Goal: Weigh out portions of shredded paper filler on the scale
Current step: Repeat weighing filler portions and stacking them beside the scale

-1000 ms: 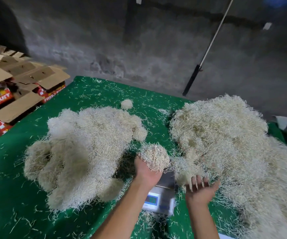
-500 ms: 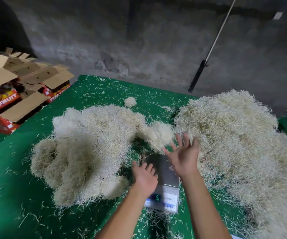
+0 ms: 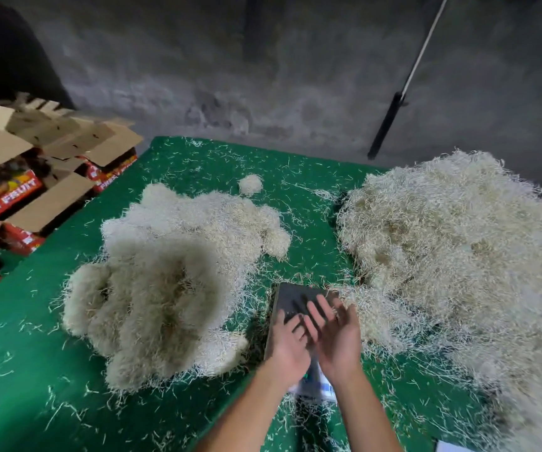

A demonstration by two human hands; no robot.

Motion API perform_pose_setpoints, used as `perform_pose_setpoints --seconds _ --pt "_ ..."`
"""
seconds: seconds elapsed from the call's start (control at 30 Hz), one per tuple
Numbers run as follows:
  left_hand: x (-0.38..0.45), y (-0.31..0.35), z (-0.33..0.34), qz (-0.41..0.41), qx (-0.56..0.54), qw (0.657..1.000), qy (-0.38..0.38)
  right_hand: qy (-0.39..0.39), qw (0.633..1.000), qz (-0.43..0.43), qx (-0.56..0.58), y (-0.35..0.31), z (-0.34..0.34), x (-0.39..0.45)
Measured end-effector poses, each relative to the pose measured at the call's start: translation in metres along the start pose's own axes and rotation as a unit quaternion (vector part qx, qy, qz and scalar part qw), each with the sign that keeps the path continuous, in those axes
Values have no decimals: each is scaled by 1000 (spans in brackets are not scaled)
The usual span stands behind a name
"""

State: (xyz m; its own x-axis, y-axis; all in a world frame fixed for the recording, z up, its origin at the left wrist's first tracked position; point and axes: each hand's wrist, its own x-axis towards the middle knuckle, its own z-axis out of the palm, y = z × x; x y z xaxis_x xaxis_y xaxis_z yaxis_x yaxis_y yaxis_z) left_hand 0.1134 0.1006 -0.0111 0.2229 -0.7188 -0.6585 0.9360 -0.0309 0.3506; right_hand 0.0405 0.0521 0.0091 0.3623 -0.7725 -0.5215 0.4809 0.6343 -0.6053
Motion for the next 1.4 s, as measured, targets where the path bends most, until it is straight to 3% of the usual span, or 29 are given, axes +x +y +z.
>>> perform_pose_setpoints --seconds 0.07,0.13,0.23,0.33,0.43,0.53,0.63,0.73,0.83,0.93,1.0,1.07,1.13,1.17,1.23,1.27,1.3,1.4 --pt "8 -7 16 -5 30 1000 -4 17 999 -29 -32 -7 -14 6" --pt "20 -13 31 -7 60 998 -12 44 976 -111 -185 -20 -27 13" --pt "43 -23 53 -4 108 994 -30 60 883 -224 -408 -45 -53 36" --pt "71 -30 73 -11 120 992 -37 53 812 -253 -524 -74 -80 71" --pt "98 -31 88 -11 124 992 -34 65 699 -287 -652 -91 -99 101" --pt "129 -37 103 -4 171 985 -31 41 591 -195 -782 -94 -124 130" --pt "152 -42 117 16 300 953 -35 -4 488 -103 -867 -73 -145 136" --pt "168 -46 144 80 473 877 -38 -4 508 -114 -854 -66 -150 135" --pt "188 -60 172 143 575 801 -84 -36 583 -96 -806 -93 -150 133" --pt "201 -89 176 96 639 759 -73 54 629 -212 -746 -134 -152 131" --pt "191 -110 162 27 594 803 -34 124 667 -284 -678 -153 -158 131" --pt "176 -128 143 -64 522 851 0 137 707 -326 -613 -159 -165 128" --pt "161 -140 123 -147 442 885 0 134 700 -321 -624 -151 -172 125" --pt "154 -143 113 -166 398 902 14 117 723 -279 -621 -143 -174 119" --pt "135 -144 97 -166 345 923 35 69 811 -146 -562 -119 -174 102" --pt "123 -142 95 -145 341 928 40 56 831 -96 -545 -108 -173 92" --pt "112 -139 95 -117 352 928 45 51 821 -83 -562 -100 -169 81" --pt "74 -132 105 -55 369 928 -3 57 802 -165 -572 -87 -157 49"
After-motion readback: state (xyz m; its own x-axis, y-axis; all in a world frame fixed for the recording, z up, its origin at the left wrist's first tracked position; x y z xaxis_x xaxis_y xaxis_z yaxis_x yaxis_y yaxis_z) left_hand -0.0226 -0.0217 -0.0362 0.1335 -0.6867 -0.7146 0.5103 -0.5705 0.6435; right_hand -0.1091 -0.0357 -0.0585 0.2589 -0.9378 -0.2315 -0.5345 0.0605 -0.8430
